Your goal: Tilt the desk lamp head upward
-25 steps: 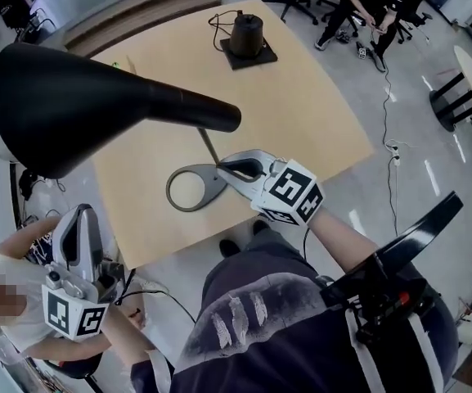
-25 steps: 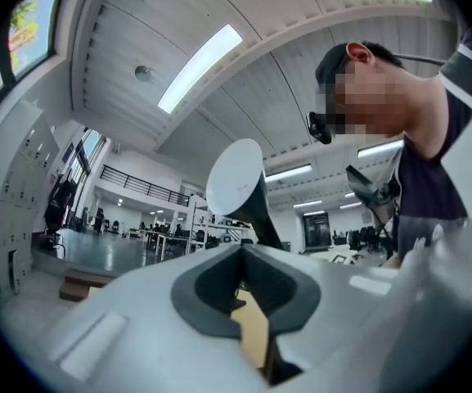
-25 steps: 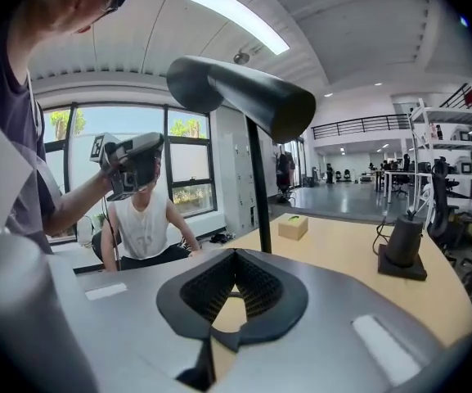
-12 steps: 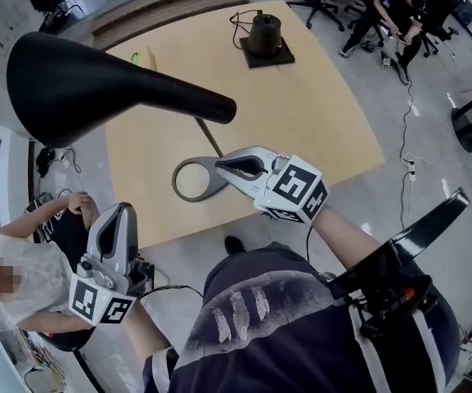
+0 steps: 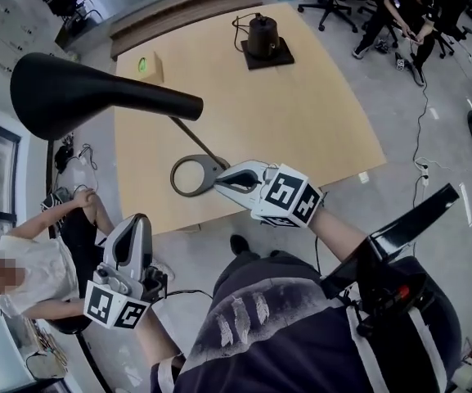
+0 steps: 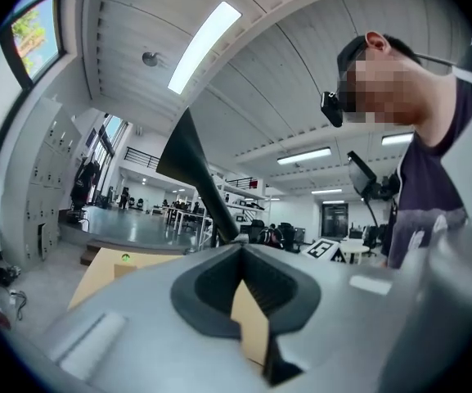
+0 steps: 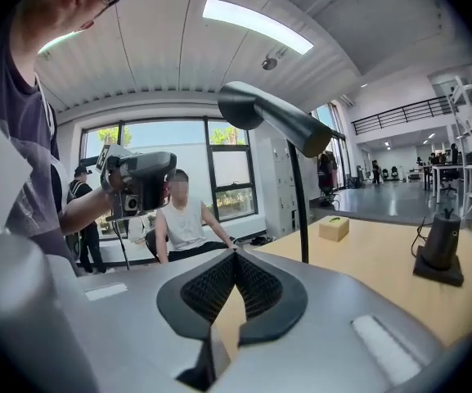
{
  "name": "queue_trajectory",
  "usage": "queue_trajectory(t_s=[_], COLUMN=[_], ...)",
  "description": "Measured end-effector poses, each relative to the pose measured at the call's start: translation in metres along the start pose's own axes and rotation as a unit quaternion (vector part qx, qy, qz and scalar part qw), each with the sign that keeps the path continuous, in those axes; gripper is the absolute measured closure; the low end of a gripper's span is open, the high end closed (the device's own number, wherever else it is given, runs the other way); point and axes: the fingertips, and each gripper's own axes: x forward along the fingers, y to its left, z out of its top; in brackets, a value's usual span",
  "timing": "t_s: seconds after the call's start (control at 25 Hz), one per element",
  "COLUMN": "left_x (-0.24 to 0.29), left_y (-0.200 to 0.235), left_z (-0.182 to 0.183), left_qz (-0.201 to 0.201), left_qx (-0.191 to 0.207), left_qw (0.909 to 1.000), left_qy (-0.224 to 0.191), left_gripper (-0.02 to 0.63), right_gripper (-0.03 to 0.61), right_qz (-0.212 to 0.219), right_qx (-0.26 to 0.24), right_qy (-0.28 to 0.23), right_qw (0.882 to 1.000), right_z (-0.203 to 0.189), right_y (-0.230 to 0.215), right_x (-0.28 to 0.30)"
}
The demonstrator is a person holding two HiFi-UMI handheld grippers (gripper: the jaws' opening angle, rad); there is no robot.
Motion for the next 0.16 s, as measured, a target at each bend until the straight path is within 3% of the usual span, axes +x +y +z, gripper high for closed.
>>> queue_trajectory(t_s=[0.16], left_x=[0.003], left_y=[-0.026], left_z=[-0.012], left_qz=[0.012], left_qx=[-0.004], left_qw=[0.9998], left_qy=[0.012], left_gripper=[0.611], right_gripper=[0.58], right_qz=[0.016], right_qx=[0.014], right_qy=[-0.018], right_qw=[1.0], right_z=[-0.007], right_y=[0.006], right_x=[-0.02])
